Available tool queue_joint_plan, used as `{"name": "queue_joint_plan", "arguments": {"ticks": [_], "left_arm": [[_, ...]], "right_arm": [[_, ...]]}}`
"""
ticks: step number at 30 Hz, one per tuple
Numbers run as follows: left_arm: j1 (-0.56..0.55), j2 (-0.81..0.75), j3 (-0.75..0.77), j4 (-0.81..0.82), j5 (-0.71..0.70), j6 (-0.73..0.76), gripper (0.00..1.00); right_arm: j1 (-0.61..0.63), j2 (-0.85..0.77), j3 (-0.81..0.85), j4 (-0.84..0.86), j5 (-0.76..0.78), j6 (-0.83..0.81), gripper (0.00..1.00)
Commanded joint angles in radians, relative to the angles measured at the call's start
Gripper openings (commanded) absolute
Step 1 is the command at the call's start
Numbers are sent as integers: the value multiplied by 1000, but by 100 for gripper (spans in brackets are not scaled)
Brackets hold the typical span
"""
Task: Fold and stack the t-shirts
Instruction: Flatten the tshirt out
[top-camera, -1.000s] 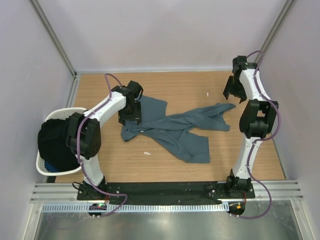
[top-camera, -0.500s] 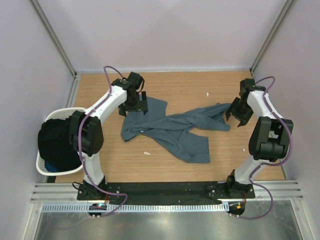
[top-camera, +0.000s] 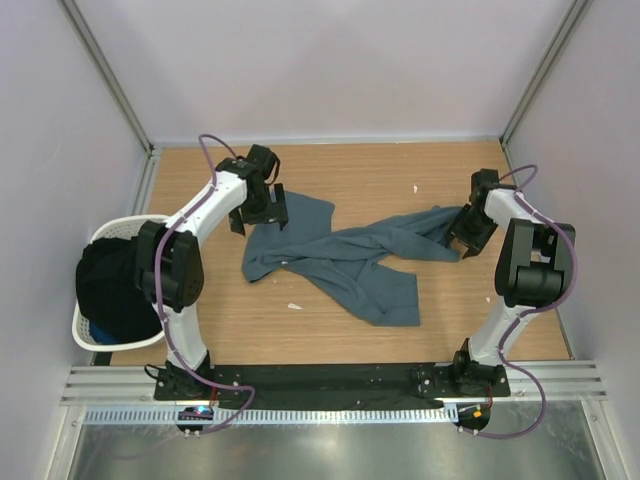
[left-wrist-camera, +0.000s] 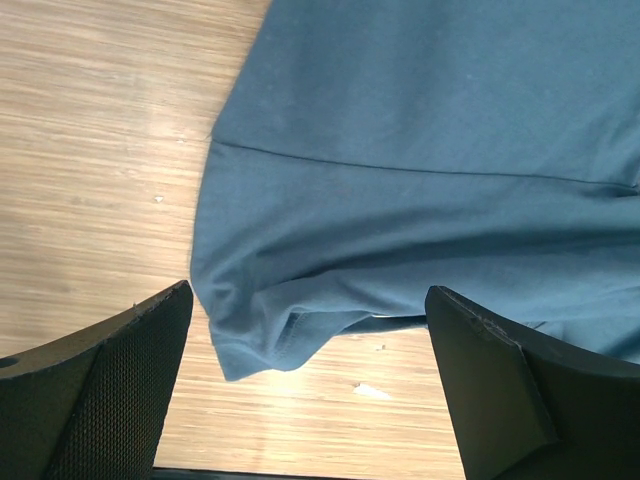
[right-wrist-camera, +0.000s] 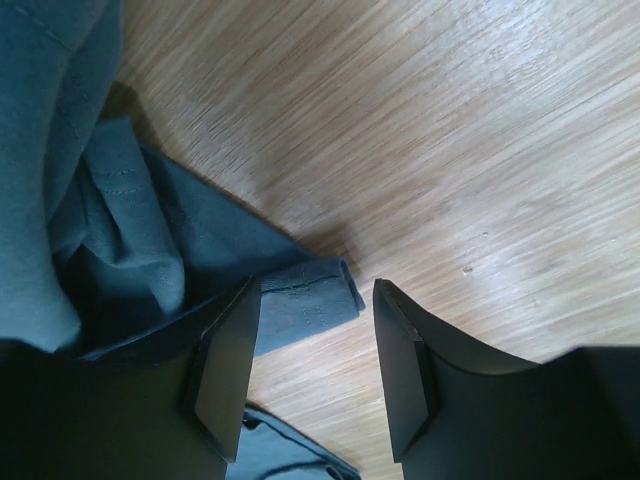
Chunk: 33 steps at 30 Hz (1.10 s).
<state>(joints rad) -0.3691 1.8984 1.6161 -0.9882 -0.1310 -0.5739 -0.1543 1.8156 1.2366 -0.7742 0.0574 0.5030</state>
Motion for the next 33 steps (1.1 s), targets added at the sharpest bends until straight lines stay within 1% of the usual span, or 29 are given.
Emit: {"name": "queue_joint_plan", "arguments": {"ticks": [1,4,8,10,16,17,19,20,22,23,24,25,28,31,33], "left_arm": [[13,-71,-4,-7,-12,-11,100],[19,-71,1,-10,-10,-6,100],[29,-62,16,-17,-2,0,100],[33,-59,24,-20,2,2,100],[61,-71,30,-18,33,2,100],[65,-73,31,-17,36,2,100],[75,-76,33,-18,48,2,100],[76,-78,36,-18,50,2,100],[82,-75,42,-17,53,0,100],[84,-73,47,-14,53,-1,100],[88,-68,54,-10,54,-6,100],[90,-64,56,-6,57,-12,100],[108,-27,83,32,82,-55,100],[124,20,117,114,102,-73,100],[122,48,143,190,116,-66,100]], "right_arm": [[2,1,3,41,13,14,54],[1,1,-6,47,19,16,53],[1,-2,-23,61,15,31,45],[1,-6,-34,73,12,40,43],[2,-15,-75,105,13,57,43],[2,-19,-84,110,16,61,41],[1,-25,-89,122,21,66,35],[1,-27,-89,124,19,68,26],[1,-32,-88,125,21,77,15],[1,-38,-80,122,21,77,7],[1,-41,-74,106,28,78,3],[1,-58,-69,98,33,77,1],[2,-97,-39,56,74,56,1],[1,-117,-6,16,119,28,1],[1,-125,-3,10,122,16,1]]}}
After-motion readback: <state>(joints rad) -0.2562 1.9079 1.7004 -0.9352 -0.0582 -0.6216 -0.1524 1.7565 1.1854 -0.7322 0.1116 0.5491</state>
